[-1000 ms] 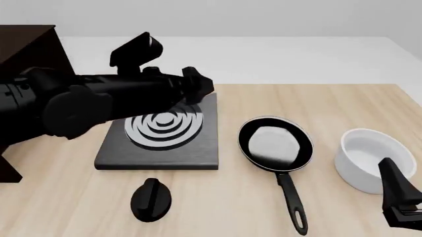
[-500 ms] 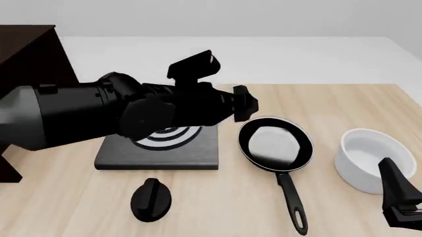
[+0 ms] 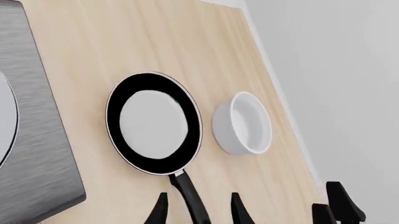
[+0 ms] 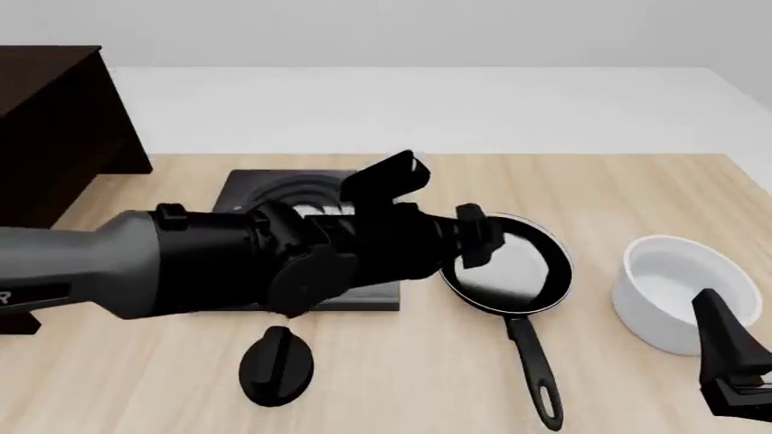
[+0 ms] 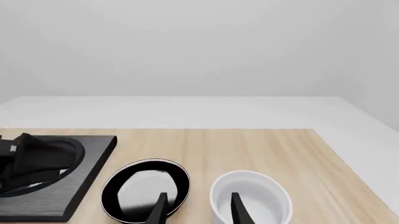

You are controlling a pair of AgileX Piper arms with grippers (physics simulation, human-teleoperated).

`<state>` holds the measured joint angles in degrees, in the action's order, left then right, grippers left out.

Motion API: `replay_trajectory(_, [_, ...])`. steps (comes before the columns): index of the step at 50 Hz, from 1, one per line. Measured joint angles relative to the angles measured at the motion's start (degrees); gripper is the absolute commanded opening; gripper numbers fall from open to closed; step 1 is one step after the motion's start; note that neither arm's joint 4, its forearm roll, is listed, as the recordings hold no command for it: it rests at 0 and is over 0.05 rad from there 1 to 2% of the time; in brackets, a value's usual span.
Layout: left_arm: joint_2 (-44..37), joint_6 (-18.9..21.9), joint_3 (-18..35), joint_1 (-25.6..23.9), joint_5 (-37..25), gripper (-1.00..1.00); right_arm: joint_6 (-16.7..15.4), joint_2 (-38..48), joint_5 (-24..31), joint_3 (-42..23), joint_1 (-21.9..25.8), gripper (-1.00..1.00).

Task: Put the frying pan under the cabinet shelf.

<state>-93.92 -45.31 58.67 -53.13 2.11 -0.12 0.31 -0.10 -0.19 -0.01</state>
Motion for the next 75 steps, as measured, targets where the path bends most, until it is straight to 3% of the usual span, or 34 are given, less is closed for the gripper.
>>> replay_trajectory(16, [-3.3, -5.1, -2.5, -1.7, 6.5, 1.00, 0.0, 0.0, 0.0, 0.0, 0.0, 1.00])
replay_trajectory(75, [-17.4, -16.6, -4.1, -4.8, 22.5, 1.00, 0.0, 0.0, 0.1, 0.0, 0.0, 1.00])
